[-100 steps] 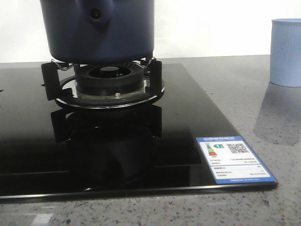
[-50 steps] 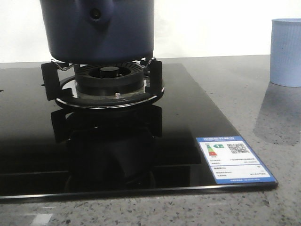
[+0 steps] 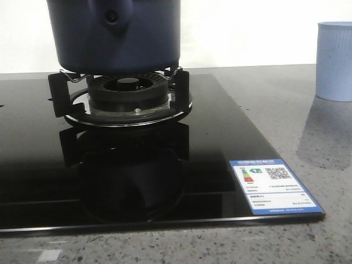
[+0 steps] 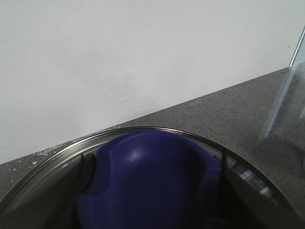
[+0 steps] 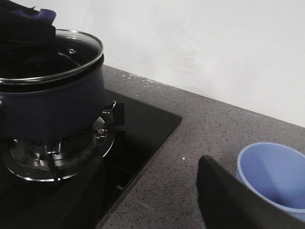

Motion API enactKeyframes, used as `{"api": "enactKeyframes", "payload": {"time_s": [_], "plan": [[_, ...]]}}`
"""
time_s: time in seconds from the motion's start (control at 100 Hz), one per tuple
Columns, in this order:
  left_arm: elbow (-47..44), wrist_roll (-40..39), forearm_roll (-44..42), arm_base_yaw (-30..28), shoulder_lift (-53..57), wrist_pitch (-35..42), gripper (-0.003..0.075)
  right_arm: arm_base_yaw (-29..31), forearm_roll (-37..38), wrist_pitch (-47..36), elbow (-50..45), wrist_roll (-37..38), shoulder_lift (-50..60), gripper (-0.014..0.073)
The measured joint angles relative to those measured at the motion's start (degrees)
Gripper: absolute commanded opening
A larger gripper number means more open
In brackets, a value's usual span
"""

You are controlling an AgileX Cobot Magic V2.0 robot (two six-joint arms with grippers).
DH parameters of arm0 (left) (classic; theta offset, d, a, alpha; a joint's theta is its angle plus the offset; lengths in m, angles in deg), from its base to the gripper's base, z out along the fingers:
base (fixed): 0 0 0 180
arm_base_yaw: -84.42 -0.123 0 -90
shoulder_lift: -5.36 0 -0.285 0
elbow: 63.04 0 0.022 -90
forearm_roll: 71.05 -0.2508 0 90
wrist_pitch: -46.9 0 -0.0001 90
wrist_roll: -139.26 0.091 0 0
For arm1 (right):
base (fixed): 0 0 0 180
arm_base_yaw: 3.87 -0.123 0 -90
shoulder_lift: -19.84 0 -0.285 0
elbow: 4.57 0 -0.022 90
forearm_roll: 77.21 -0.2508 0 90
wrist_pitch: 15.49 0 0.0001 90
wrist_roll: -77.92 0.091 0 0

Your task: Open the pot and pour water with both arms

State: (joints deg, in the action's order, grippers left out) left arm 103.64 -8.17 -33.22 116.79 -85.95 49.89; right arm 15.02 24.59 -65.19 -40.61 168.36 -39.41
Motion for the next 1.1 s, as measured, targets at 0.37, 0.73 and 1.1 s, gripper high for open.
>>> {"api": "enactKeyframes", "payload": {"time_s": [0.37, 0.73, 1.1], "plan": [[0.0, 0.0, -0.11, 0.12, -0.52, 0.19, 0.0358, 0.0, 0.0, 0.0, 0.0, 0.0, 0.0, 0.039], [0.0, 0.0, -0.44, 0.12, -0.52, -0.39, 0.0378, 0.0, 0.0, 0.0, 0.0, 0.0, 0.0, 0.039], [0.0, 0.0, -3.56, 0.12, 2.49, -2.03, 0.0607, 0.0, 0.0, 0.32, 0.0, 0.0, 0.0, 0.039]]}}
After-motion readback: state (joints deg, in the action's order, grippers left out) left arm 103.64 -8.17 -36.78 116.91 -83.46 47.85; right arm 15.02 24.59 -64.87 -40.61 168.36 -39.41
